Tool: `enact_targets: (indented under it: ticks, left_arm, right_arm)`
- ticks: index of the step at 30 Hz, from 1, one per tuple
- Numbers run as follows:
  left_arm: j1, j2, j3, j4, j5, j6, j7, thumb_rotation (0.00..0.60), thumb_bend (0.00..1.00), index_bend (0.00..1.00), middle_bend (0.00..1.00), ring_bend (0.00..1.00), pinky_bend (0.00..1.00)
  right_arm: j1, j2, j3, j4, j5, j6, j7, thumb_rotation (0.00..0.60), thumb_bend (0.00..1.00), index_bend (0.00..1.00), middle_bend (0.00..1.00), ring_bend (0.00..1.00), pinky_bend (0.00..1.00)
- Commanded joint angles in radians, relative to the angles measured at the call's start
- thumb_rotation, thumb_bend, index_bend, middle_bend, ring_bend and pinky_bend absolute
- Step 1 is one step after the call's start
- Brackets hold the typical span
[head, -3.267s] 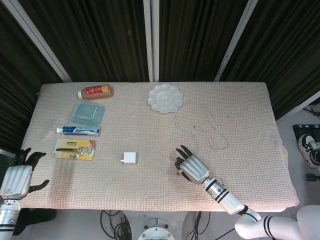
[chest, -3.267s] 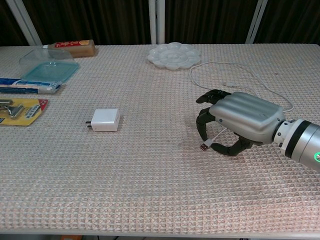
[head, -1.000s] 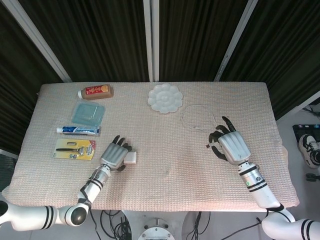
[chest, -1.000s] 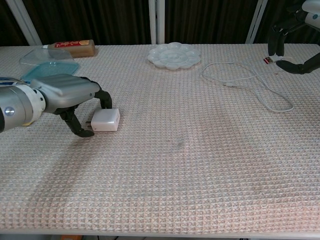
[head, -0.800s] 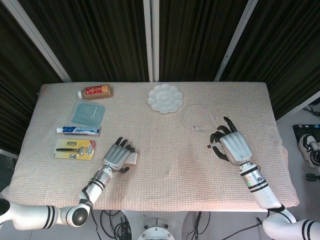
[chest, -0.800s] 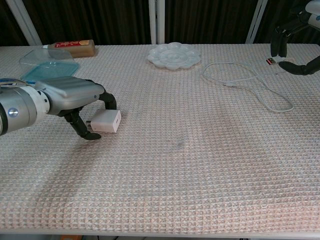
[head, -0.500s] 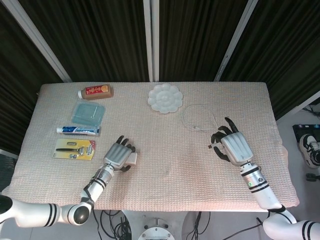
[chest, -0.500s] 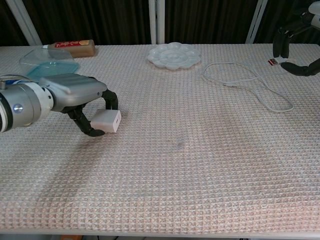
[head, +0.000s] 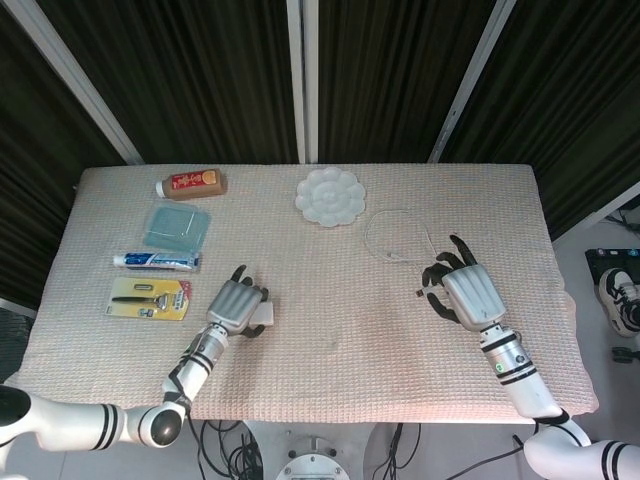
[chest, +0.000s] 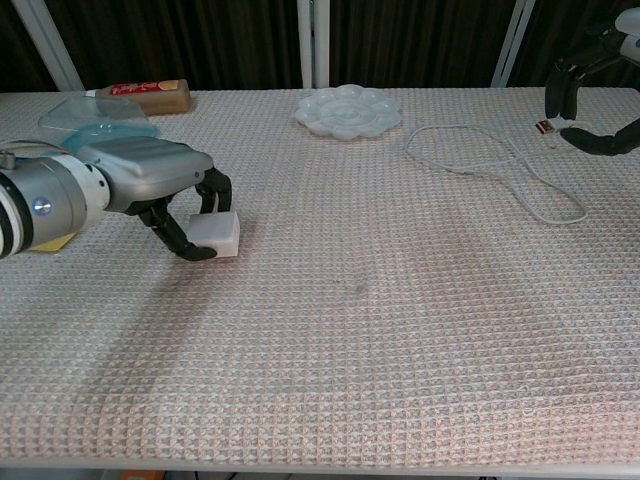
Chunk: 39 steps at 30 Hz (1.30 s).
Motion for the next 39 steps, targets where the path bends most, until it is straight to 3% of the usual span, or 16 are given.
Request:
enact_targets:
  ticks: [1, 5, 17, 28, 39]
  left_arm:
    - [-0.005, 0.012, -0.011, -0.019, -0.012, 0.026, 0.011, 0.47, 0.26, 0.48, 0.46, 0.25, 0.07]
    - [-0.014, 0.049, -0.042, -0.076, -0.045, 0.084, 0.043, 0.435, 0.26, 0.49, 0.47, 0.26, 0.08]
    - [-0.043, 0.137, -0.123, -0.257, -0.121, 0.239, 0.129, 0.428, 0.26, 0.49, 0.47, 0.26, 0.08]
    - [-0.128, 0.062, -0.151, -0.271, -0.204, 0.334, 0.265, 0.428, 0.26, 0.5, 0.49, 0.28, 0.11]
    - [-0.194, -0.006, -0.18, -0.249, -0.281, 0.395, 0.35, 0.428, 0.25, 0.5, 0.49, 0.28, 0.11]
  right_arm:
    - [0.014, -0.013, 0.008, 0.006, 0.01, -0.017, -0.004, 0.6, 0.35, 0.61, 0.51, 0.27, 0.0]
    - [0.066, -0.063, 0.037, 0.021, 0.041, -0.076, -0.033, 0.6, 0.35, 0.62, 0.51, 0.27, 0.0]
    - [0.257, -0.331, 0.172, 0.122, 0.214, -0.183, -0.185, 0.6, 0.36, 0.63, 0.52, 0.28, 0.0]
    - [0.383, -0.477, 0.267, 0.143, 0.456, -0.187, -0.369, 0.6, 0.37, 0.63, 0.52, 0.28, 0.0]
    - [0.434, -0.516, 0.283, 0.142, 0.552, -0.143, -0.427, 0.6, 0.37, 0.63, 0.52, 0.28, 0.0]
